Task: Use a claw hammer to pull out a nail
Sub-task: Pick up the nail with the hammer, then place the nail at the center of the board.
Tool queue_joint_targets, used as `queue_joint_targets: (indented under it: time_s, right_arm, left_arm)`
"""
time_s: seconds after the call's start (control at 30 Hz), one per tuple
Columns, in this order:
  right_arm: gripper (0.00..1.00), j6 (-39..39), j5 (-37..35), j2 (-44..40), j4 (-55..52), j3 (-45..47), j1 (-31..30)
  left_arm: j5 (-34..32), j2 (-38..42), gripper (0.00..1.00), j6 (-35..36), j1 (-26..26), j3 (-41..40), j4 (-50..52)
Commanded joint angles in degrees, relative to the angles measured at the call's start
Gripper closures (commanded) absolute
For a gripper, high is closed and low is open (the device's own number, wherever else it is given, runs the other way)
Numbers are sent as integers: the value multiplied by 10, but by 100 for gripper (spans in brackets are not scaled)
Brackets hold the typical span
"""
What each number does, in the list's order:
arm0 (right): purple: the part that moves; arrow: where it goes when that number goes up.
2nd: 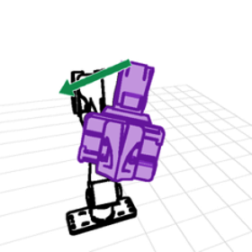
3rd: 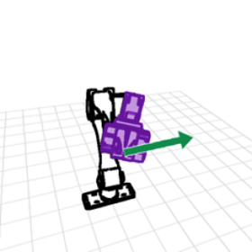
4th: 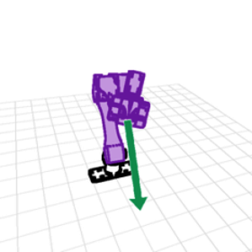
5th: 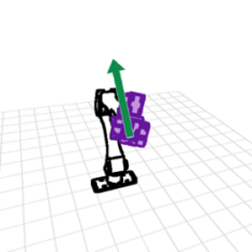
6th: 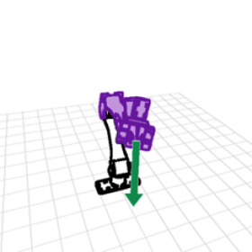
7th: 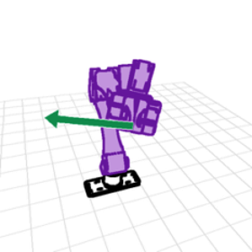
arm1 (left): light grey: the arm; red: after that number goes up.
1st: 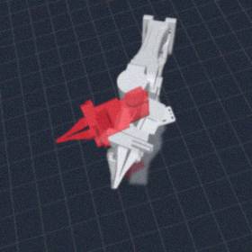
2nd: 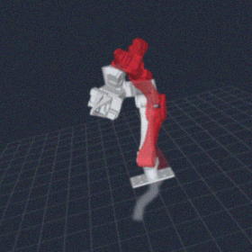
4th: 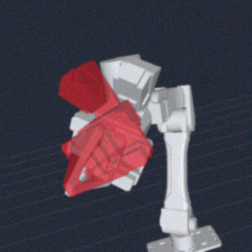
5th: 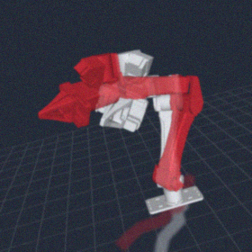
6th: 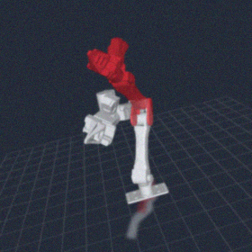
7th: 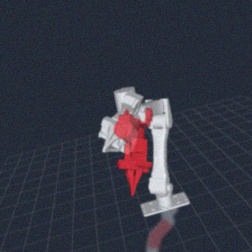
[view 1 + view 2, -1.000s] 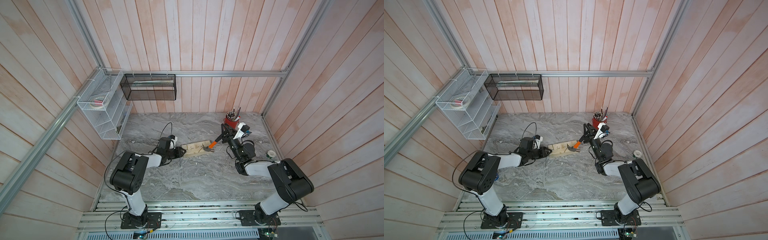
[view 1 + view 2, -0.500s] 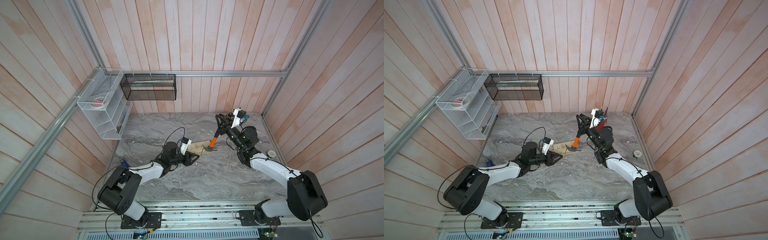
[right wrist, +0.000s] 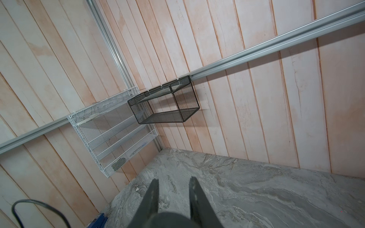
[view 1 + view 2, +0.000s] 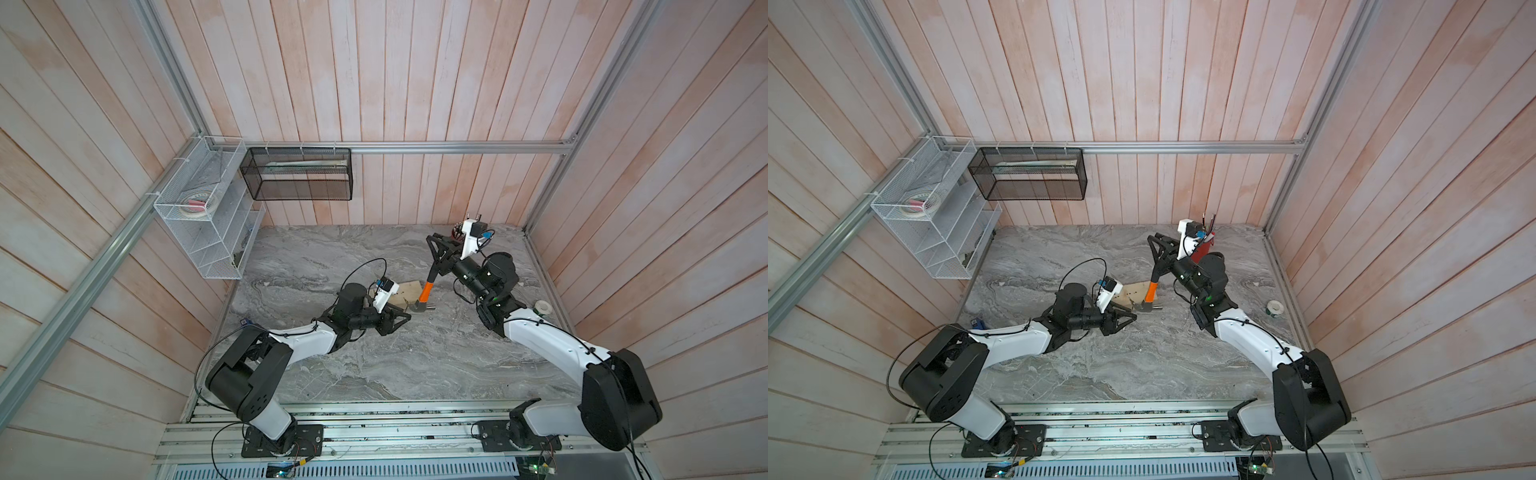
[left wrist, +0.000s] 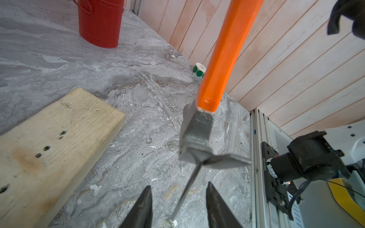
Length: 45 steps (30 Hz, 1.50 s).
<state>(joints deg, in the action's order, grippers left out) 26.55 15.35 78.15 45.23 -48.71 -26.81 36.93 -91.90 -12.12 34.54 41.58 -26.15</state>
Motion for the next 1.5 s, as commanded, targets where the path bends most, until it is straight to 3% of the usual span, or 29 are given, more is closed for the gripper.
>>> queue_joint_targets:
  time_s: [0.0, 0.1, 0.27, 0.43, 0.57, 0.7, 0.97, 1.07, 1.2, 1.3, 1.47]
  right_arm:
    - [100, 18, 13, -20, 25, -19, -2]
    - [100, 12, 9, -14, 20, -18, -2]
    - [100, -1, 2, -8, 12, -16, 1]
    - [100, -40, 29, -12, 1, -11, 10]
    - [100, -102, 79, -9, -11, -7, 9]
    - [100, -144, 81, -10, -28, -5, 10]
    - [100, -169, 143, -7, -51, -16, 25]
    - [100, -163, 107, -8, -34, -11, 21]
    - [100, -213, -11, 1, -20, -16, -22]
    - [100, -235, -83, 30, 5, -31, -56]
    - [100, -279, -158, 95, 51, -68, -112]
  left_arm:
    - [10, -10, 67, 11, 2, 15, -9]
    - [15, -9, 83, 10, 2, 9, -22]
    - [15, -2, 100, 8, 2, -2, -26]
    - [16, 11, 100, 11, 1, -11, -22]
    - [40, 21, 100, 14, 0, -9, -12]
    - [79, 31, 100, 14, -3, -17, -22]
    - [125, 42, 100, 28, -11, -38, -31]
    - [118, 58, 100, 3, -25, -52, -33]
    - [58, 91, 100, -125, -99, -124, -120]
    - [-15, 88, 100, -186, -160, -127, -46]
    - [-113, 59, 100, -177, -170, -84, 117]
